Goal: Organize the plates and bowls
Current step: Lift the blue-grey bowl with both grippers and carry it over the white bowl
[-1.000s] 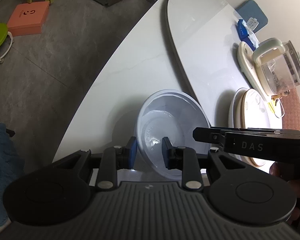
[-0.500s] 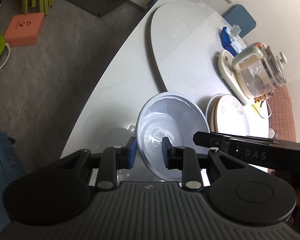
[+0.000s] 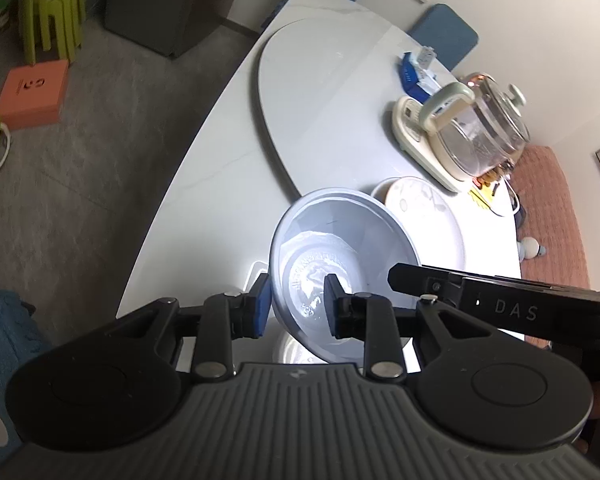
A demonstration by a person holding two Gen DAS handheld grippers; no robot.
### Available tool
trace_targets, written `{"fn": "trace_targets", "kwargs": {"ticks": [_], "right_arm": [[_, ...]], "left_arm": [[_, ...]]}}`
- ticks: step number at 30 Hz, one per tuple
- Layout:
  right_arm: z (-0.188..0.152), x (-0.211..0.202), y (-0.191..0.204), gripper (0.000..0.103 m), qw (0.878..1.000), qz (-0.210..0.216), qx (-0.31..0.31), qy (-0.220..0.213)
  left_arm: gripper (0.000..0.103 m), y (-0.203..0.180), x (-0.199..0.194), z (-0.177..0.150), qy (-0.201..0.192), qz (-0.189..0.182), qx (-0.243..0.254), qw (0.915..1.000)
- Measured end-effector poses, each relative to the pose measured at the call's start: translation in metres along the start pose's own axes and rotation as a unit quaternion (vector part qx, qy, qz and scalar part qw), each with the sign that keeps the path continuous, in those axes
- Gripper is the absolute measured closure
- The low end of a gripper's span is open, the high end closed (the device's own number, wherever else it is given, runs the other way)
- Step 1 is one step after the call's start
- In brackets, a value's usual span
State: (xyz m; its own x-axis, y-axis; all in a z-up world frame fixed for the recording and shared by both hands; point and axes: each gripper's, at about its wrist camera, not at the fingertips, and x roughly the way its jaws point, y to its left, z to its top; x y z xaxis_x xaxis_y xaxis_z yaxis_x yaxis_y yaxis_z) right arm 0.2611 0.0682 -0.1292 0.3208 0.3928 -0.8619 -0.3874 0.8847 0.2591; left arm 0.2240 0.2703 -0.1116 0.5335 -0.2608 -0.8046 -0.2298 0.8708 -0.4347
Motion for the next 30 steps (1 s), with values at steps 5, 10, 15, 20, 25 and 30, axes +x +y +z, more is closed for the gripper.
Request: {"fn": "trace_targets", "kwargs": {"ticks": [5, 10, 15, 20, 25, 30], "right_arm": [[-0.013, -0.015, -0.004, 0.072, 1.000, -0.004, 0.016, -0.019], [-0.031, -0.021, -0.010, 0.072, 0.999, -0.017, 0.035, -0.027], [-0.045, -0.020, -0.019, 0.072, 0.997, -0.031, 0.057, -0.032], [-0.060, -0.012, -0.026, 0.072, 0.996, -0.042, 0.067, -0.033], [-0.076, -0.003, -0.031, 0.072, 0.996, -0.046, 0.073, -0.023], [-0.089, 0.004, -0.039, 0.072, 0.995, -0.057, 0.081, -0.028]], "left_arm": [[0.072, -0.012, -0.006, -0.003, 0.001, -0.006, 0.026, 0.9996], [0.072, -0.018, 0.000, -0.010, 0.013, -0.013, 0.035, 0.9992], [0.071, -0.026, 0.011, -0.022, 0.024, -0.014, 0.052, 0.9982], [0.071, -0.027, 0.027, -0.029, 0.034, -0.019, 0.053, 0.9978], [0.071, -0.026, 0.044, -0.027, 0.041, -0.029, 0.048, 0.9976], [0.071, -0.029, 0.066, -0.031, 0.055, -0.032, 0.059, 0.9962]]}}
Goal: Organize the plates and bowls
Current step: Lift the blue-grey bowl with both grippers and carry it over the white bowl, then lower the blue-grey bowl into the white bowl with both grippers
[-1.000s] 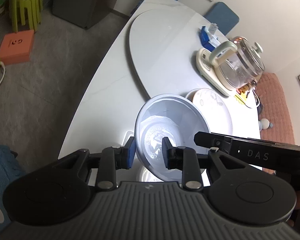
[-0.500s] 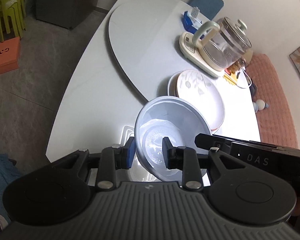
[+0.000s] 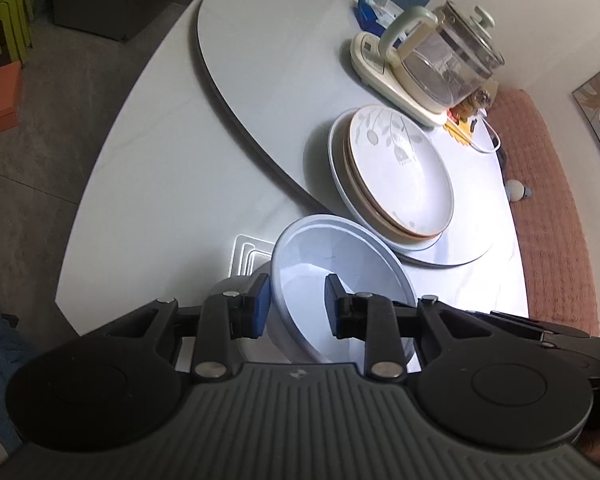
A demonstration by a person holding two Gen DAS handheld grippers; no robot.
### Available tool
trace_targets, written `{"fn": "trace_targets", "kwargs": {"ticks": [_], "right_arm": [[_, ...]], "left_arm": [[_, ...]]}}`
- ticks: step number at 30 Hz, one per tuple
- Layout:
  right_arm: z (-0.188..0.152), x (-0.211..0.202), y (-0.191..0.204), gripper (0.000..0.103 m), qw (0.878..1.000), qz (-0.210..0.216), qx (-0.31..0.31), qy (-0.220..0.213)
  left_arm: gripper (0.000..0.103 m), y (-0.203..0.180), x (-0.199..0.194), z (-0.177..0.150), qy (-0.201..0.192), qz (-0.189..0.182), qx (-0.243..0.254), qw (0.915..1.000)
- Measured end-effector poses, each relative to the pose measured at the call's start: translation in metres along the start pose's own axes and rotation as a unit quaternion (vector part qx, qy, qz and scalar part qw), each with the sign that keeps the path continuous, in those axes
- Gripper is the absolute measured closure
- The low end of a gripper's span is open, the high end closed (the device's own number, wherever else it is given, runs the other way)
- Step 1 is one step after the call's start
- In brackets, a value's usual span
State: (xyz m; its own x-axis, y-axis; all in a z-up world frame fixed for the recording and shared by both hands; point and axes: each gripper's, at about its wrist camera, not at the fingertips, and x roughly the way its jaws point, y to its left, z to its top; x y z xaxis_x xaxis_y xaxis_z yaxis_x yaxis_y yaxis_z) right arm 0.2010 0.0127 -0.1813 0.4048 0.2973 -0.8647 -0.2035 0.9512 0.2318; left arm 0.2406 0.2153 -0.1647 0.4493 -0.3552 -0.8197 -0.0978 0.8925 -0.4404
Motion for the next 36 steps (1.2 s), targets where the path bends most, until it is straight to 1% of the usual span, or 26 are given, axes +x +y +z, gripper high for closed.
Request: {"fn": "trace_targets", "kwargs": {"ticks": [4, 7, 8, 9, 10, 13, 15, 16, 18, 20, 25, 30, 34, 36], "right_arm": [[-0.005, 0.008, -0.007, 0.072, 1.000, -0.005, 0.007, -0.002], [-0.004, 0.014, -0.011, 0.072, 1.000, -0.001, 0.015, 0.002], [-0.004, 0.014, -0.012, 0.071, 1.000, 0.000, 0.017, 0.004], [-0.003, 0.014, -0.014, 0.071, 1.000, 0.001, 0.019, 0.006], [-0.002, 0.014, -0.015, 0.071, 1.000, 0.003, 0.020, 0.010], [0.002, 0.013, -0.016, 0.071, 1.000, 0.006, 0.018, 0.025], [0.006, 0.011, -0.017, 0.070, 0.999, 0.005, 0.019, 0.030], [0.008, 0.010, -0.018, 0.069, 0.999, 0.005, 0.019, 0.034], [0.011, 0.008, -0.018, 0.058, 0.999, 0.006, 0.017, 0.037], [0.014, 0.007, -0.018, 0.050, 0.999, 0.004, 0.014, 0.036], [0.019, 0.013, -0.017, 0.050, 0.999, 0.010, 0.017, 0.046], [0.015, 0.026, -0.016, 0.050, 0.998, 0.008, 0.022, 0.051], [0.009, 0.033, -0.021, 0.051, 0.998, 0.009, 0.039, 0.052], [0.005, 0.038, -0.023, 0.051, 0.997, 0.012, 0.045, 0.056]], "left_arm": [[0.071, -0.004, 0.016, 0.000, 0.009, 0.007, 0.015, 0.9998], [0.070, -0.001, 0.023, 0.004, 0.021, 0.009, 0.004, 0.9997], [0.061, -0.001, 0.024, 0.005, 0.024, 0.012, 0.004, 0.9996], [0.048, -0.001, 0.024, 0.007, 0.026, 0.019, 0.004, 0.9995], [0.045, 0.000, 0.024, 0.008, 0.027, 0.028, 0.006, 0.9992], [0.045, 0.000, 0.021, 0.010, 0.031, 0.037, 0.004, 0.9988], [0.045, 0.006, 0.017, 0.011, 0.034, 0.041, -0.011, 0.9985], [0.045, 0.009, 0.015, 0.011, 0.035, 0.042, -0.019, 0.9983], [0.045, 0.015, 0.012, 0.011, 0.034, 0.044, -0.034, 0.9978], [0.045, 0.021, 0.010, 0.010, 0.034, 0.046, -0.043, 0.9975], [0.045, 0.035, 0.010, 0.003, 0.037, 0.041, -0.062, 0.9966], [0.045, 0.042, 0.020, -0.010, 0.042, 0.022, -0.069, 0.9965], [0.045, 0.047, 0.030, -0.019, 0.046, -0.002, -0.073, 0.9962], [0.045, 0.049, 0.036, -0.022, 0.047, -0.006, -0.077, 0.9959]]}}
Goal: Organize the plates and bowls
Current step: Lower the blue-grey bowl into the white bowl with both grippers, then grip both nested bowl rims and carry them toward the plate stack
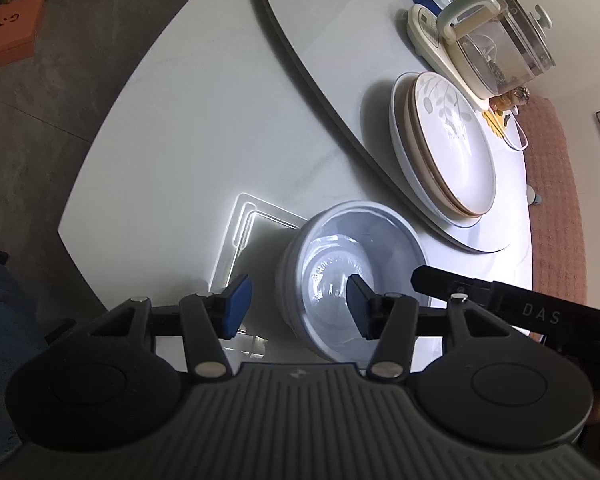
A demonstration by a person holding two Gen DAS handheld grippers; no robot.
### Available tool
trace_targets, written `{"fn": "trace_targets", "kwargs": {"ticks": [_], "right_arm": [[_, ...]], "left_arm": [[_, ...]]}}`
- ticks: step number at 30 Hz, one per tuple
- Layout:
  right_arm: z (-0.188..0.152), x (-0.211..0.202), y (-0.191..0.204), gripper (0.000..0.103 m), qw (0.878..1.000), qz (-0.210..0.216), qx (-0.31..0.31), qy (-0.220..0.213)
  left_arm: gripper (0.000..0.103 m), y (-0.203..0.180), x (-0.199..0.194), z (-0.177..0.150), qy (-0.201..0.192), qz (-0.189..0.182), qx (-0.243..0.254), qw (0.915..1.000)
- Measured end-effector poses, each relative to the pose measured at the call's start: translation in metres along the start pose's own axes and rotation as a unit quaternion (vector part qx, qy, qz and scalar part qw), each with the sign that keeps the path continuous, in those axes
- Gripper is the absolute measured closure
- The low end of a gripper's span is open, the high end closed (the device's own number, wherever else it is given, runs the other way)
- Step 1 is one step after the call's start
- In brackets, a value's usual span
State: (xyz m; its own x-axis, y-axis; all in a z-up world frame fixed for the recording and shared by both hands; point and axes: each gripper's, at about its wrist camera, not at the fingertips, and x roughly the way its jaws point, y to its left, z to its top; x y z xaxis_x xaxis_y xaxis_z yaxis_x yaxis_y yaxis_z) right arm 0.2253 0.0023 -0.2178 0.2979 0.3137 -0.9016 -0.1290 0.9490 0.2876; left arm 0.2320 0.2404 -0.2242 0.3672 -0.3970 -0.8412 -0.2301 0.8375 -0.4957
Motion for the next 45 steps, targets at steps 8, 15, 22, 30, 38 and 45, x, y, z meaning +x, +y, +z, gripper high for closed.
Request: {"fn": "trace_targets", "kwargs": {"ticks": [8, 15, 22, 30, 38, 45], "right_arm": [[-0.003, 0.024, -0.002, 0.051, 1.000, 0.007, -0.001, 0.018], [0.001, 0.038, -0.013, 0.054, 0.998, 0.037, 0.046, 0.016], [0.000, 0.045, -0.020, 0.068, 0.997, 0.049, 0.059, 0.014], [-0.002, 0.048, -0.024, 0.075, 0.996, 0.060, 0.060, 0.016], [-0.002, 0.035, -0.017, 0.076, 0.997, 0.060, 0.053, 0.013], [-0.002, 0.013, -0.007, 0.076, 0.997, 0.052, 0.051, 0.002]], "left_arm": [[0.045, 0.014, 0.027, -0.004, 0.012, -0.014, -0.010, 0.9998], [0.045, 0.013, 0.039, -0.003, 0.001, -0.024, 0.002, 0.9997], [0.047, 0.017, 0.050, 0.001, -0.002, -0.031, -0.017, 0.9994], [0.060, 0.019, 0.056, 0.002, -0.007, -0.028, -0.033, 0.9990], [0.061, 0.019, 0.042, -0.002, 0.004, -0.030, -0.053, 0.9981], [0.061, 0.011, 0.016, -0.006, 0.007, -0.035, -0.054, 0.9979]]}}
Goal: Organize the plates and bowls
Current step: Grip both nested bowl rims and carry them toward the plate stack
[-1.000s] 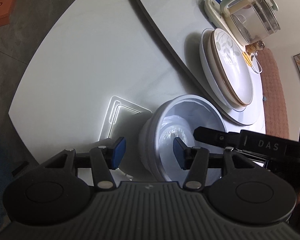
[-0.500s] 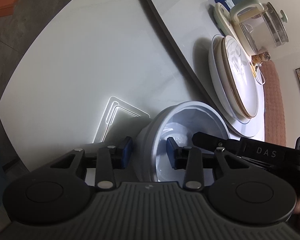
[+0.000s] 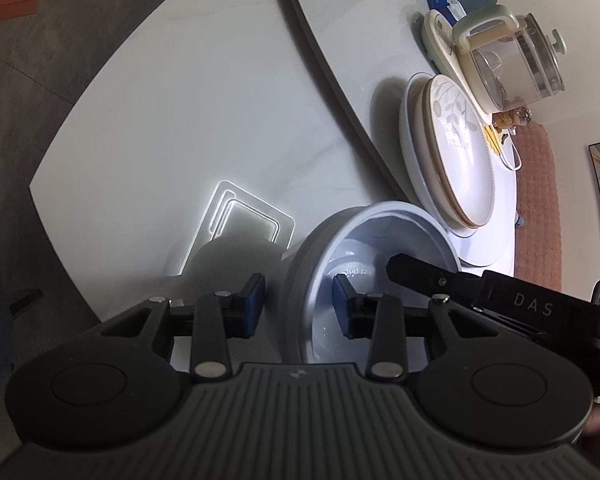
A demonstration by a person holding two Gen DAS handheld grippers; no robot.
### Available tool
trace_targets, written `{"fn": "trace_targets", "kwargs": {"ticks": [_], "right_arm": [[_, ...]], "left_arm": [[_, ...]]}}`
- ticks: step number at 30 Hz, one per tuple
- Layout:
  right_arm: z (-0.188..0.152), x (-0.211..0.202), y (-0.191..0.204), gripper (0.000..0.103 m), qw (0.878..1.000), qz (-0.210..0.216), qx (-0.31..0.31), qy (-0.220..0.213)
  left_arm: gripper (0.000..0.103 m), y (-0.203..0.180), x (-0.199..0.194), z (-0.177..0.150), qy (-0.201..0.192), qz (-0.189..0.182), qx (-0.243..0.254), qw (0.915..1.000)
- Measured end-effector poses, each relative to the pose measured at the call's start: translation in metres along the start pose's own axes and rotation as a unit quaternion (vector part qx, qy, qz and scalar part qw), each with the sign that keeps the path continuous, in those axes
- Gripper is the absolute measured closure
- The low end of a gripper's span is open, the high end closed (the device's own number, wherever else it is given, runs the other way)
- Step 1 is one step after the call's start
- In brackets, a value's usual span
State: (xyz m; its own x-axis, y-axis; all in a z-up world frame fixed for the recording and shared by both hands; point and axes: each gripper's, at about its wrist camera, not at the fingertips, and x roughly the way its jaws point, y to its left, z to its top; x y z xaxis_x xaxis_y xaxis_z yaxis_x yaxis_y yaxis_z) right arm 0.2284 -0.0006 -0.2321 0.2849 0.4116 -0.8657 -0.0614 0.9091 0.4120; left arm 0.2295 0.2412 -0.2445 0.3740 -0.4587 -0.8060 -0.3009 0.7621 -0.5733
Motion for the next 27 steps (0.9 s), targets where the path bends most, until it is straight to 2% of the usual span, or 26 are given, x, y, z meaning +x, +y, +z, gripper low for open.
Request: {"fn": "trace_targets", "kwargs": {"ticks": [11, 27], "right_arm": [[-0.004, -0.038, 0.018, 0.076, 1.000, -0.007, -0.002, -0.005], [0.004, -0.079, 0.031, 0.076, 1.000, -0.007, -0.005, -0.027]], "left_arm": [[0.061, -0.018, -0.045, 0.005, -0.004, -0.008, 0.004, 1.0000], [0.061, -0.052, -0.080, 0.004, -0.019, -0.025, 0.025, 0.9992]]}}
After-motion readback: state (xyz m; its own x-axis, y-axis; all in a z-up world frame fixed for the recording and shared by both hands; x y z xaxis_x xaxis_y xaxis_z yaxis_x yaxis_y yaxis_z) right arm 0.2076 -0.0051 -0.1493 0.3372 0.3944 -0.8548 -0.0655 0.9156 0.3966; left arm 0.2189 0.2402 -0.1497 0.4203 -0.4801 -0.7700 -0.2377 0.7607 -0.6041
